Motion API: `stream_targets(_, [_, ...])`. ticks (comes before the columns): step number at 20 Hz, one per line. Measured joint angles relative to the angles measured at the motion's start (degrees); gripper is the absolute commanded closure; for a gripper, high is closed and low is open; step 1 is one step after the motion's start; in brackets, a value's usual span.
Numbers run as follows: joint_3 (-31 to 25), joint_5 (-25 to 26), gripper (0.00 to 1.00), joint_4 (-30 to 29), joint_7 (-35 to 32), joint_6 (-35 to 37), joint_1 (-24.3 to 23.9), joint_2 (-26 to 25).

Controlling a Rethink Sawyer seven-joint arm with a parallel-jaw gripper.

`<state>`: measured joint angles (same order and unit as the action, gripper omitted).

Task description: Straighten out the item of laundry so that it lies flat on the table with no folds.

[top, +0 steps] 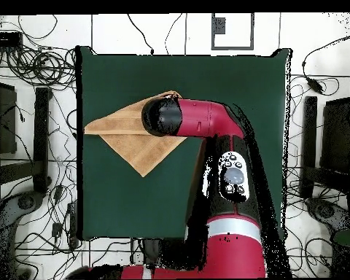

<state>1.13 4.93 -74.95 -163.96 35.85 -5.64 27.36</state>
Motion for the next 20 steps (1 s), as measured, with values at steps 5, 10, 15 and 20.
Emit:
stream_targets(5, [0.98,-1.06,1.0,1.88,0.0,0.0,1.03,-2.49])
stream_targets(10, [1.98,-1.44,1.0,2.65,0.0,0.0,1.75,-5.44])
stream_targets(15, [2.15,-1.44,1.0,2.66,0.0,0.34,1.51,-6.92])
stream_targets(20, [2.15,-1.44,1.0,2.66,0.0,2.08,0.84,-7.46])
